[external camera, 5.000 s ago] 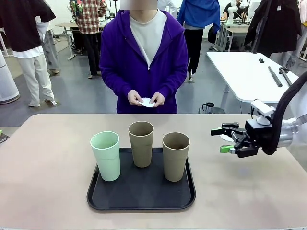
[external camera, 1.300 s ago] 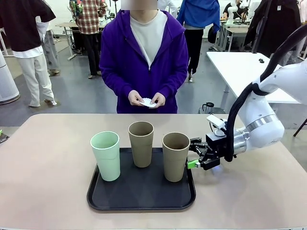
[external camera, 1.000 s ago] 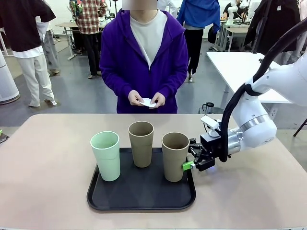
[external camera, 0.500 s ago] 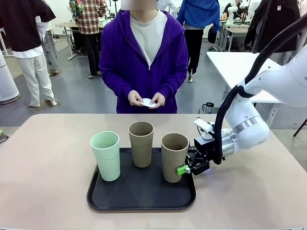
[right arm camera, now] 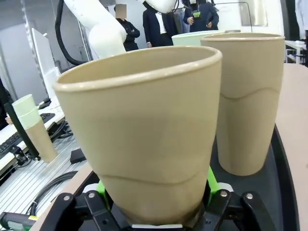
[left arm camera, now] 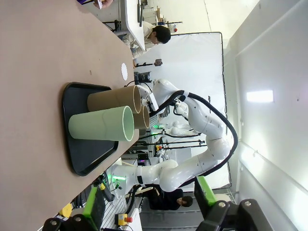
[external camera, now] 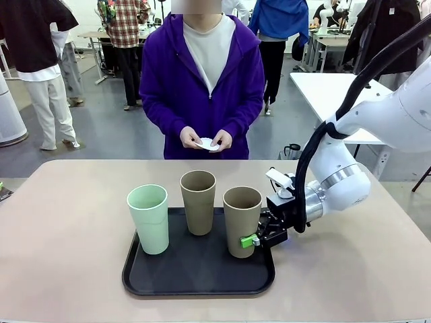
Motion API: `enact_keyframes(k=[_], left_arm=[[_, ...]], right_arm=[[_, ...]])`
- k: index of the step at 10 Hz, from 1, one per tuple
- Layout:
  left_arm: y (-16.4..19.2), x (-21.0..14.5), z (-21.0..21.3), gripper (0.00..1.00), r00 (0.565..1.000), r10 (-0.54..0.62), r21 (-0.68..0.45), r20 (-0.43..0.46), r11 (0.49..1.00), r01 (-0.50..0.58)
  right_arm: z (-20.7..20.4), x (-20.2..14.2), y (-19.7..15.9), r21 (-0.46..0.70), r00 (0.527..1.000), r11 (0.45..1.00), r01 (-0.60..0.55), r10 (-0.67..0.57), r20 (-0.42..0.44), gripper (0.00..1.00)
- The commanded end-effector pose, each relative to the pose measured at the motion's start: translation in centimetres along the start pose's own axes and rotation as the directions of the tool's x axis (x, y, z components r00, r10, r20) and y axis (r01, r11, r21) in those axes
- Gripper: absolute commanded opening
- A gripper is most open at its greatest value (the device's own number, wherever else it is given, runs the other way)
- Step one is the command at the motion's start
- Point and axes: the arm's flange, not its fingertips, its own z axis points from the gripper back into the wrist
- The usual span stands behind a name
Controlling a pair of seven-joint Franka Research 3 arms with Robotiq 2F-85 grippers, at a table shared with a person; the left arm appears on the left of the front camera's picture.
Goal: Place coasters on the table and set cups on them.
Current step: Pick up one Reusable plastic cup and place it on a coaster set by the human.
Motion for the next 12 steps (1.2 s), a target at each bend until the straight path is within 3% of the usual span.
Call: enact_keyframes(k=[1, 2, 3, 4, 6, 8, 9, 11, 12], left_arm=[[-0.2, 0.0, 0.0, 1.0, 1.0, -0.006, -0.012, 0.008, 1.0, 0.006], [-0.2, 0.0, 0.0, 1.0, 1.0, -0.006, -0.012, 0.008, 1.0, 0.006], [-0.2, 0.0, 0.0, 1.0, 1.0, -0.006, -0.012, 0.008, 1.0, 0.006], [-0.2, 0.0, 0.0, 1.0, 1.0, -0.006, -0.012, 0.008, 1.0, 0.006], [-0.2, 0.0, 0.0, 1.0, 1.0, -0.006, -0.012, 0.008, 1.0, 0.006], [-0.2, 0.0, 0.0, 1.0, 1.0, -0.006, -0.012, 0.008, 1.0, 0.006], [-0.2, 0.0, 0.0, 1.0, 1.0, -0.006, -0.012, 0.008, 1.0, 0.006], [-0.2, 0.0, 0.0, 1.0, 1.0, -0.006, -0.012, 0.008, 1.0, 0.006], [-0.2, 0.0, 0.0, 1.0, 1.0, -0.006, -0.012, 0.008, 1.0, 0.006]], right_arm=[[0.4, 0.4, 0.1, -0.056, 1.0, 0.998, -0.006, 0.006, 0.007, 0.35], [1.0, 1.2, 1.0, -0.123, 0.999, 0.992, -0.008, 0.012, 0.032, 0.0], [2.0, 3.4, 2.9, -0.176, 0.995, 0.983, 0.054, -0.039, 0.089, 0.0], [3.7, 7.2, 5.8, -0.224, 0.993, 0.974, 0.037, -0.01, 0.119, 0.0], [5.9, 14.2, 9.7, -0.279, 0.993, 0.958, 0.069, -0.038, 0.115, 0.0], [6.6, 19.4, 10.9, -0.353, 0.995, 0.932, 0.079, -0.052, 0.085, 0.0], [6.5, 21.1, 10.9, -0.394, 0.996, 0.916, 0.076, -0.054, 0.067, 0.0], [6.7, 20.9, 10.4, -0.458, 0.995, 0.884, 0.094, -0.075, 0.06, 0.0], [7.6, 22.1, 11.9, -0.376, 0.998, 0.925, 0.049, -0.034, 0.048, 0.0]])
